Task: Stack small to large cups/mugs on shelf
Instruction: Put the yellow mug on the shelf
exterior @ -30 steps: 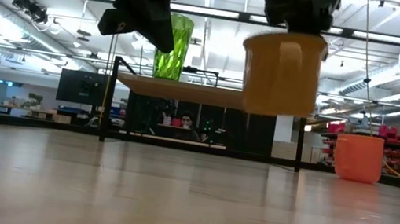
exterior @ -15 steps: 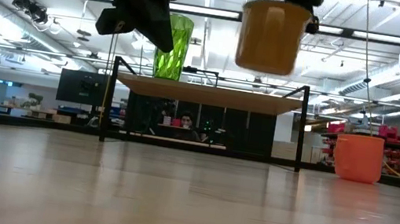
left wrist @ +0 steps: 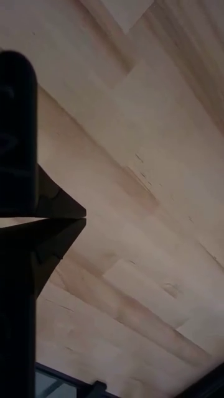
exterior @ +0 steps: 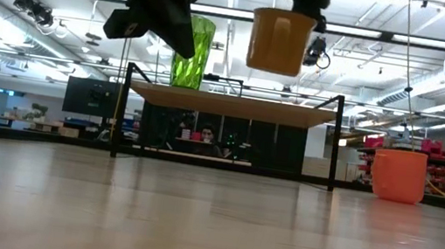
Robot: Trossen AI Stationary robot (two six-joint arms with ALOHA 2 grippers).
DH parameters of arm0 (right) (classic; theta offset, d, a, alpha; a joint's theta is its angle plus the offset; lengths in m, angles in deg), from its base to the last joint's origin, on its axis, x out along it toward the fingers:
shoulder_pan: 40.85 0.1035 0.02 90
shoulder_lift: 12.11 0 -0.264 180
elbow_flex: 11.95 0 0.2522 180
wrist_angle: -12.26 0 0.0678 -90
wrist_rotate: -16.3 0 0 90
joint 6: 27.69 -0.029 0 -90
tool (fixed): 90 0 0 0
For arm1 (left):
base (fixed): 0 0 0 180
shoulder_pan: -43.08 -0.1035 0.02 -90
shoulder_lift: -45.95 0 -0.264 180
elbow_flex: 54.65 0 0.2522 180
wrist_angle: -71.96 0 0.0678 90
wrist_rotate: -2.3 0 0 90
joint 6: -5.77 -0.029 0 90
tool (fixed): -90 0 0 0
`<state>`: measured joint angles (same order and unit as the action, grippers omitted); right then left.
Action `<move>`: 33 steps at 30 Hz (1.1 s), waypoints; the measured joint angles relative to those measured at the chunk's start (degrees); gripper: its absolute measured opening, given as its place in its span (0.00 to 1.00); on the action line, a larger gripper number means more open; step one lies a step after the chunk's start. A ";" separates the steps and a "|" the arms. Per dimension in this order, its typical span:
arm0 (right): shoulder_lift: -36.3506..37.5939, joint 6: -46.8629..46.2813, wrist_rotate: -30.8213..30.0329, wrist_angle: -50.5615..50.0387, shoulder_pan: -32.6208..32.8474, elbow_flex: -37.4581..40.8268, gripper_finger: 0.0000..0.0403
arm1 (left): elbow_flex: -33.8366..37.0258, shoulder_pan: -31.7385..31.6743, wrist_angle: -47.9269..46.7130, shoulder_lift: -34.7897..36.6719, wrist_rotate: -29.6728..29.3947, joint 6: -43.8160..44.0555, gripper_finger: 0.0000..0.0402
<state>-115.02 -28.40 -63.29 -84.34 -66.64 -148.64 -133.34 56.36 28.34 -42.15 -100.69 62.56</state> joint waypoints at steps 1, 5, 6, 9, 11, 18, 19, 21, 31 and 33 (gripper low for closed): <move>-0.83 0.77 0.54 -0.82 -0.63 -1.65 0.03 | 0.00 0.00 -0.01 0.00 -0.26 0.36 0.05; -4.33 2.30 3.23 -1.40 -3.30 -7.13 0.03 | 0.00 0.00 0.01 0.00 -0.70 1.14 0.07; -5.04 2.39 3.71 -1.39 -4.00 -8.14 0.03 | 0.00 0.00 0.01 0.00 -0.70 1.14 0.07; -6.56 3.84 5.49 -3.19 -5.96 -9.87 0.03 | 0.00 -0.31 0.01 0.00 -0.75 1.16 0.07; -7.59 4.27 6.45 -3.10 -7.06 -10.04 0.03 | 0.00 -0.76 0.04 0.00 -0.78 1.26 0.05; -10.33 5.87 8.37 -3.05 -9.88 -10.04 0.03 | 0.00 -2.81 0.08 0.00 -0.90 1.52 0.03; -10.77 5.93 8.33 -2.59 -10.12 -10.04 0.03 | 0.00 -3.03 0.06 0.00 -0.90 1.33 0.03; -11.25 6.03 8.31 -1.78 -10.59 -10.02 0.03 | -0.01 -3.52 0.06 0.00 -0.90 0.61 0.03; -12.78 5.22 11.20 4.93 -11.47 -10.04 0.03 | 0.00 -5.80 0.01 0.00 -0.77 -2.42 0.05; -13.46 5.23 11.30 4.82 -11.58 -10.04 0.03 | -0.02 -6.08 0.04 0.00 -0.75 -2.59 0.03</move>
<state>-128.48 -23.17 -51.99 -79.52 -78.22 -158.68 -133.36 50.28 28.38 -42.15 -101.44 59.96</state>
